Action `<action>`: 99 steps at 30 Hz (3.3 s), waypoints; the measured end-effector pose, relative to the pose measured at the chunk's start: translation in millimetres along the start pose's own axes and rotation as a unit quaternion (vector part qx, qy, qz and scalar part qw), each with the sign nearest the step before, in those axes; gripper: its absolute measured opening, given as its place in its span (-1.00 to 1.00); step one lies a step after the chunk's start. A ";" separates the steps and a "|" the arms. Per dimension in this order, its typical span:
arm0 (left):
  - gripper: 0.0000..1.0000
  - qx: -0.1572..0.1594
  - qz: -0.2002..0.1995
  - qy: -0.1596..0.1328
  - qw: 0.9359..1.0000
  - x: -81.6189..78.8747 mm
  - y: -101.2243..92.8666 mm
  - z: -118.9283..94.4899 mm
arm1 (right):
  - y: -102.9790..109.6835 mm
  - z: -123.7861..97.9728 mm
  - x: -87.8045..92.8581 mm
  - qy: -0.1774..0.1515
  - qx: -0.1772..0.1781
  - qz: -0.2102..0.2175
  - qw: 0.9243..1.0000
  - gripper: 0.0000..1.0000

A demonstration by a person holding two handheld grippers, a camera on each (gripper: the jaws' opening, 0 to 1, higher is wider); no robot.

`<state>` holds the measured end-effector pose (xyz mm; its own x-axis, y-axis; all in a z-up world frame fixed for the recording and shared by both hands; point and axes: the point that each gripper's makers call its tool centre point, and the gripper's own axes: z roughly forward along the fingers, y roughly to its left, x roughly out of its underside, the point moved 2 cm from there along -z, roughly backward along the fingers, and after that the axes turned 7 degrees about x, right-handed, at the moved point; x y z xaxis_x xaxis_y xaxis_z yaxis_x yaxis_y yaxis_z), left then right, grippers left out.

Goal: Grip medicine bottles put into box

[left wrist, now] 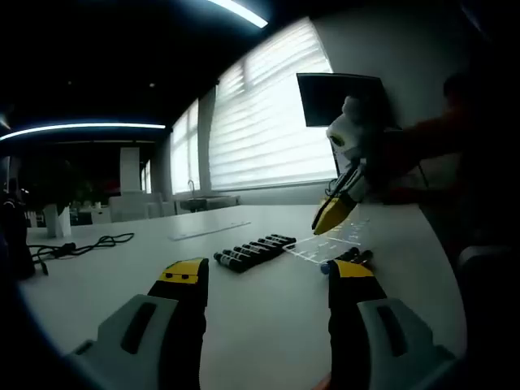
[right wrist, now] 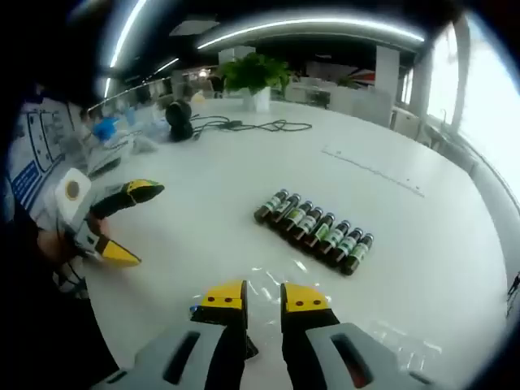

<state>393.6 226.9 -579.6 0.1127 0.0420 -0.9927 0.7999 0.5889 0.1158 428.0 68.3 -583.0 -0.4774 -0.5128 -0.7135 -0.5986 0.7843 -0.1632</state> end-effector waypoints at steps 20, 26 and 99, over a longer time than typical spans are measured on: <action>0.05 -0.005 -0.003 -0.003 1.000 -1.2 1.9 -1.9 | 14.9 42.7 19.2 0.128 -0.093 -0.169 0.973 -0.89; 0.05 -0.004 -0.008 -0.008 1.000 -2.5 1.8 -2.7 | 15.9 46.3 18.0 0.140 -0.081 -0.120 0.979 -0.96; 0.02 0.034 -0.063 -0.042 0.997 -10.9 0.7 -1.6 | -23.5 -24.5 -14.3 -0.173 0.063 0.306 0.934 -0.80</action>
<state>392.0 228.1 -568.8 0.0554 -0.0976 -0.9937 0.8489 0.5286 -0.0046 433.2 48.6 -552.4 -0.4566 0.1720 -0.8729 -0.1908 0.9394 0.2849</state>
